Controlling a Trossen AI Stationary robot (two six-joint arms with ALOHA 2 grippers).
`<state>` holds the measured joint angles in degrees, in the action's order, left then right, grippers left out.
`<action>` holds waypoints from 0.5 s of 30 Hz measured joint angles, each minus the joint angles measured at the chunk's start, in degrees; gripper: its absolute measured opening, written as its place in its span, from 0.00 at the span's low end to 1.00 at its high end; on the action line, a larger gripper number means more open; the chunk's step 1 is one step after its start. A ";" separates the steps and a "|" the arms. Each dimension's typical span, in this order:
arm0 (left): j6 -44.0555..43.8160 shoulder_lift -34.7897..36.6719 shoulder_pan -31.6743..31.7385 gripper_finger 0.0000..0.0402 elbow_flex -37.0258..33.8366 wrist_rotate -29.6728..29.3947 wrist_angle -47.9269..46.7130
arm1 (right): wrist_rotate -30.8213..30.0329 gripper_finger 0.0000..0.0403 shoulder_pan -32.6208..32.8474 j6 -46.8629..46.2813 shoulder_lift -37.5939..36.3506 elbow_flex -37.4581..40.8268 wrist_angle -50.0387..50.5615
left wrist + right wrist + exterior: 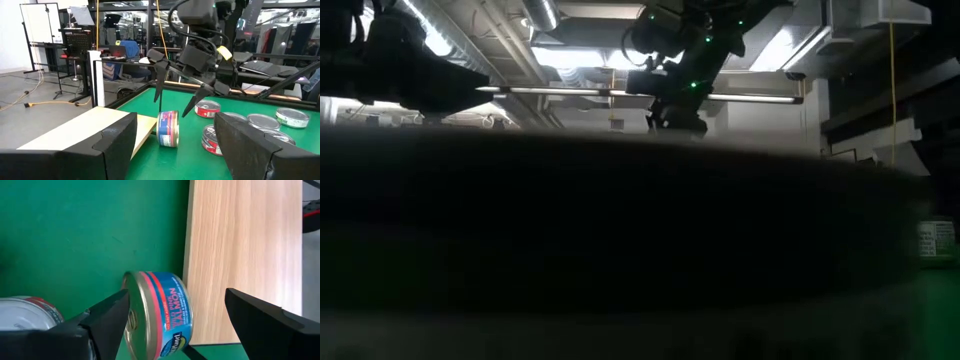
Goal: Stack canned seafood by type on shelf
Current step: Put the blue pink tuna can on the shelf
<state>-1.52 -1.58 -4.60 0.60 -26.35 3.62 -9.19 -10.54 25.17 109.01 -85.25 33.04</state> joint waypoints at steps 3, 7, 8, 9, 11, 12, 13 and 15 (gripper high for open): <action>0.00 -0.02 -0.01 0.65 -0.02 0.00 -0.01 | 0.86 0.80 -0.77 0.30 0.00 0.00 -0.04; 0.00 -0.02 -0.02 0.65 -0.02 0.00 -0.01 | 3.01 0.80 -1.14 0.85 0.54 -0.02 0.09; 0.00 -0.02 -0.01 0.65 -0.02 0.00 -0.01 | 3.08 0.80 -1.14 0.85 0.79 0.02 0.29; 0.00 -0.02 0.00 0.65 -0.02 0.00 -0.01 | 2.95 0.80 -1.14 0.83 1.01 0.11 0.79; 0.00 -0.02 -0.01 0.65 -0.02 0.02 -0.01 | 2.73 0.80 -1.14 0.98 1.76 0.07 0.04; 0.00 -0.02 -0.01 0.65 -0.02 0.02 -0.01 | 2.71 0.80 -1.14 1.05 1.93 0.07 0.22; 0.00 -0.02 -0.01 0.65 -0.02 0.00 0.02 | 2.56 0.80 -1.14 1.12 2.34 0.07 0.86; 0.00 -0.02 -0.01 0.65 -0.02 0.04 -0.01 | 2.29 0.80 -1.14 1.22 3.31 0.07 0.12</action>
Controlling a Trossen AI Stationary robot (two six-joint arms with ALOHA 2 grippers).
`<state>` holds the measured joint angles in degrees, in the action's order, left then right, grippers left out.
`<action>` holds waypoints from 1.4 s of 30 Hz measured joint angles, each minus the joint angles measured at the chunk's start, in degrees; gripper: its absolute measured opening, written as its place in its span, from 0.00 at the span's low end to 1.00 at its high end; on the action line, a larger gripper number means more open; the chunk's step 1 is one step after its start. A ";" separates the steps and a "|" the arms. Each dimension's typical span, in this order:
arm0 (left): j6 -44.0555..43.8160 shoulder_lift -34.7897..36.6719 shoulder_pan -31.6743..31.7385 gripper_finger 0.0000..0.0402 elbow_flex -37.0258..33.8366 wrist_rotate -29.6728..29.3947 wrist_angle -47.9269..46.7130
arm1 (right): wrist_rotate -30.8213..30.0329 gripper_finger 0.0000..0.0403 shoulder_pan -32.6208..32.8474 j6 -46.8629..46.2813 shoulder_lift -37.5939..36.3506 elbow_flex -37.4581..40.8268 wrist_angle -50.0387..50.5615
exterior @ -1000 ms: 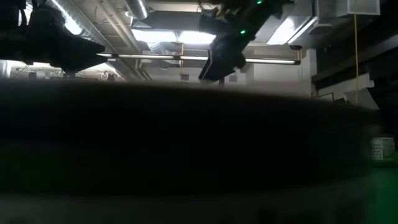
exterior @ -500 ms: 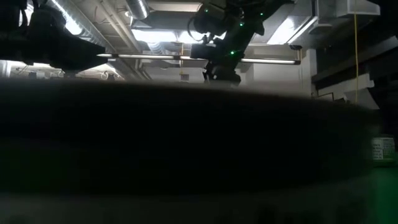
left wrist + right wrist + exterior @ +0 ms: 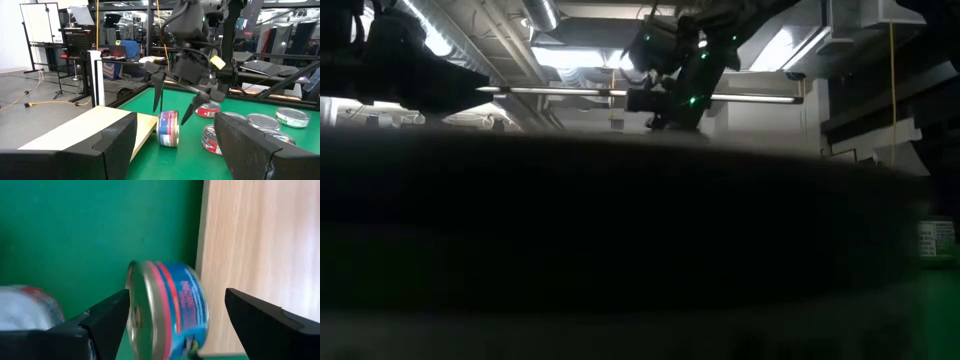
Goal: Stack canned seafood by type on shelf
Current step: Put the blue pink tuna can on the shelf
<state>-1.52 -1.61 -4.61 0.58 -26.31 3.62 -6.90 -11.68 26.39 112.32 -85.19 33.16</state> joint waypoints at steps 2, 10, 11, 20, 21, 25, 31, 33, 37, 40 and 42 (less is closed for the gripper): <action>0.00 -0.06 0.00 0.65 0.00 -0.04 0.08 | -0.42 0.80 0.00 0.03 0.94 0.04 0.67; 0.00 -0.99 -0.01 0.65 -0.02 0.00 0.04 | -1.12 0.80 0.02 0.23 2.46 0.02 1.03; 0.00 -1.00 -0.01 0.65 -0.02 0.01 0.02 | -0.97 0.80 0.02 0.26 2.46 0.02 1.24; 0.00 -0.96 -0.01 0.65 -0.02 -0.02 0.04 | 0.49 0.73 0.02 1.03 2.46 0.02 1.70; 0.00 -0.96 -0.01 0.65 -0.02 -0.02 0.04 | 0.49 0.70 0.02 1.05 2.46 0.02 1.70; 0.00 -0.96 -0.01 0.65 -0.02 -0.02 0.02 | 0.63 0.58 0.02 0.98 2.44 -0.02 1.53; 0.00 -0.96 -0.01 0.65 -0.02 -0.02 0.04 | 0.68 0.44 0.13 0.98 2.35 -0.11 1.49; 0.00 -0.96 -0.01 0.65 -0.02 -0.02 0.04 | 0.71 0.44 0.11 0.96 2.35 -0.11 1.47; 0.00 -0.96 -0.01 0.65 -0.02 -0.02 0.04 | 2.97 0.47 0.09 0.98 2.35 -0.11 1.49; 0.00 -0.96 -0.01 0.65 -0.02 -0.02 0.04 | 5.48 0.49 0.02 0.92 2.40 -0.81 2.98; 0.00 -0.96 -0.01 0.65 -0.02 -0.02 0.04 | 6.98 0.47 0.09 0.90 2.52 -1.77 4.37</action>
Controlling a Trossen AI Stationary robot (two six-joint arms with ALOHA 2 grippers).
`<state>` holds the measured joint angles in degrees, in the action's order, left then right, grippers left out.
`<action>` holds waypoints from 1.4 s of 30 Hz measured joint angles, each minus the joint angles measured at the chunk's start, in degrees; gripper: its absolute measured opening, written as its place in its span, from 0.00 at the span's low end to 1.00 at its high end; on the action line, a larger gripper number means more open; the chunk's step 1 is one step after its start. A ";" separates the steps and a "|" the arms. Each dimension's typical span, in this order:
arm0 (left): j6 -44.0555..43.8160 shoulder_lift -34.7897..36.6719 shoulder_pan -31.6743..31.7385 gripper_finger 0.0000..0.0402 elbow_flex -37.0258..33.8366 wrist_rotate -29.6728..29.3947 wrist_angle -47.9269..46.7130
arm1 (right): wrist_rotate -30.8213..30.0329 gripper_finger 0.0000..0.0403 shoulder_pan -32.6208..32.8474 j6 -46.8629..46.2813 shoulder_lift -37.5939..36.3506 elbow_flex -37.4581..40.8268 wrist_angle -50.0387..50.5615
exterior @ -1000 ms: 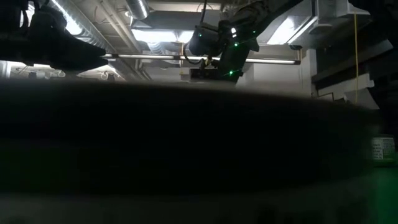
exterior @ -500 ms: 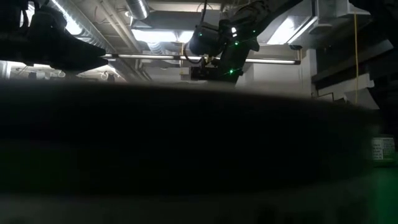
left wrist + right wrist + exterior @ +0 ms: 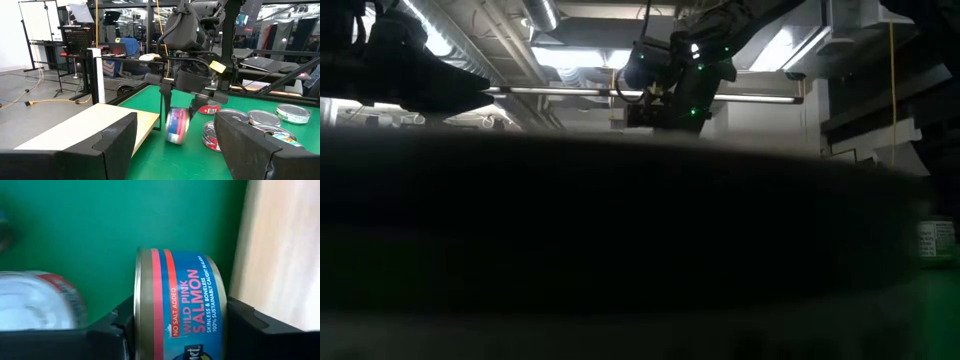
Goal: Stack canned seafood by type on shelf
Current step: Put the blue pink tuna can on the shelf
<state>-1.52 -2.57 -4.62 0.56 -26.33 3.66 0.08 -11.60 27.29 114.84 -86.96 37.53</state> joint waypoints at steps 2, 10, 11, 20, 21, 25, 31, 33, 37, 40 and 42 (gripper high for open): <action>0.00 0.00 0.00 0.65 0.00 0.00 0.00 | 0.91 0.45 0.06 0.02 0.05 -1.46 0.63; 0.00 0.00 0.00 0.65 0.00 0.00 0.00 | 4.06 0.47 -0.07 -0.51 0.05 -9.72 2.63; 0.00 0.00 0.00 0.65 0.00 0.00 0.00 | 4.08 0.48 -0.07 -0.50 0.05 -10.82 2.60; 0.00 0.00 0.00 0.65 0.00 -0.02 0.00 | 5.18 0.44 -2.40 -1.24 -0.04 -18.12 -0.12; 0.00 0.00 0.00 0.65 0.00 0.00 0.00 | 5.89 0.44 -3.08 -1.85 -0.04 -18.66 -0.39; 0.00 0.00 0.00 0.65 0.00 -0.02 0.00 | 11.69 0.47 -6.42 -4.86 -0.08 -20.22 -1.39; 0.00 0.00 0.02 0.65 0.00 -0.02 0.00 | 21.31 0.45 -13.21 -12.57 -0.08 -20.76 -4.10; 0.00 0.00 0.00 0.65 0.00 -0.04 0.00 | 23.69 0.44 -15.31 -15.93 -0.08 -20.78 -4.98; -0.97 0.00 0.02 0.65 0.00 -0.04 0.00 | 27.85 0.46 -18.25 -21.65 -0.08 -20.78 -5.09; -3.71 0.00 0.00 0.65 -0.09 -0.04 2.34 | 30.15 0.48 -18.58 -24.80 -0.08 -20.78 -5.17; -5.09 0.00 0.00 0.65 -0.09 -0.05 6.64 | 31.01 0.47 -18.44 -26.92 -0.08 -20.78 -5.79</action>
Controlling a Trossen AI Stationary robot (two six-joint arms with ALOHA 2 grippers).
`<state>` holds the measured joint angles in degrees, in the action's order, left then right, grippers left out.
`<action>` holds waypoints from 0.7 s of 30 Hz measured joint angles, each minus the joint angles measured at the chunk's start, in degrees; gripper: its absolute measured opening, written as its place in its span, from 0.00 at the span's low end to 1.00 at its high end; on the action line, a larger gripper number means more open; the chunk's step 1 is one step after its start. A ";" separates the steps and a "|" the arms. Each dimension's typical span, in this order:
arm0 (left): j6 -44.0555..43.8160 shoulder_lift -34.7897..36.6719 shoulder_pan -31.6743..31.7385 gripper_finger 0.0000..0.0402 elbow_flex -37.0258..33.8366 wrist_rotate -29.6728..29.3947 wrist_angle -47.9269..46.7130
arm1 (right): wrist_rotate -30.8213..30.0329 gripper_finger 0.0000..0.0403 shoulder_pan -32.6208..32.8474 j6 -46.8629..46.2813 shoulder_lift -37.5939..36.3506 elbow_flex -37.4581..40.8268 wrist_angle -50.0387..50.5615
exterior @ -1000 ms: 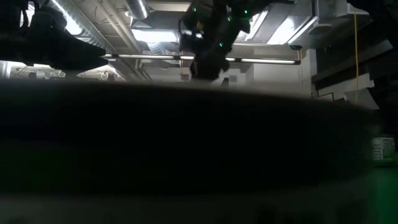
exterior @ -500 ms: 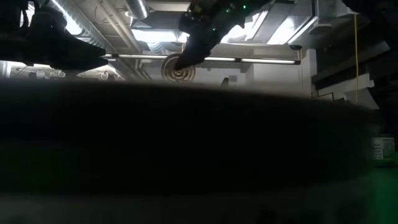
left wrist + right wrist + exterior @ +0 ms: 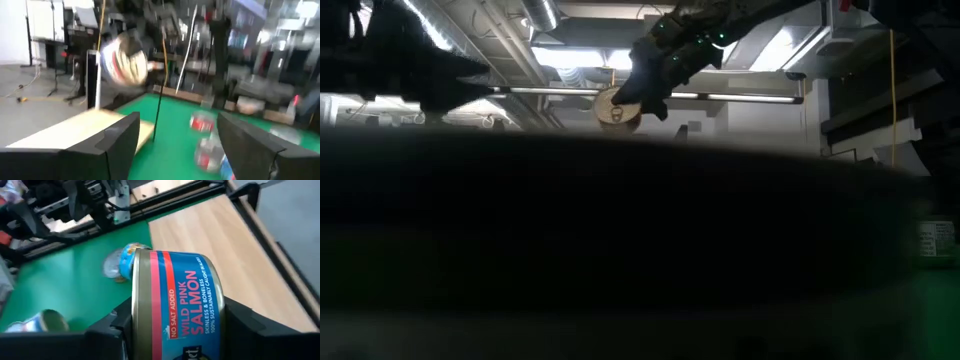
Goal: Stack canned seafood by type on shelf
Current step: Put the blue pink tuna can on the shelf
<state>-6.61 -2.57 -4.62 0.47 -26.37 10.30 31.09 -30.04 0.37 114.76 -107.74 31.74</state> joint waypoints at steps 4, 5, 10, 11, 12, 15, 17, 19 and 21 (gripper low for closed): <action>0.09 0.00 0.01 0.65 0.00 -0.02 8.51 | 3.08 0.45 0.08 -6.16 0.00 0.00 -2.99; 1.18 -0.05 0.01 0.65 0.02 -0.02 10.48 | 4.31 0.45 0.08 -8.10 0.00 0.00 -3.75; 13.20 -2.55 0.00 0.65 0.02 -0.02 19.11 | 9.27 0.48 0.02 -18.97 0.00 0.00 -8.12; 16.52 -3.43 0.00 0.65 0.07 -0.04 20.84 | 10.07 0.48 0.02 -21.15 0.00 0.00 -8.69; 19.99 -4.43 0.00 0.65 0.14 -0.04 22.39 | 10.78 0.48 0.02 -23.36 0.00 0.00 -9.30; 30.60 -7.94 0.00 0.65 1.11 -0.04 25.32 | 11.33 0.47 0.04 -28.90 0.00 0.00 -10.11; 36.94 -10.74 0.00 0.65 2.17 -0.03 26.38 | 11.97 0.46 0.02 -32.57 0.00 0.02 -10.68; 42.52 -13.99 0.00 0.65 3.74 -0.03 26.56 | 12.50 0.45 0.02 -36.68 0.00 0.01 -11.50; 47.73 -17.76 0.00 0.65 5.71 -0.02 26.65 | 12.61 0.46 0.02 -40.14 0.00 0.00 -11.72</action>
<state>41.12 -20.33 -4.62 6.18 -26.39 36.95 43.70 -30.02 -39.77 114.76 -107.74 20.02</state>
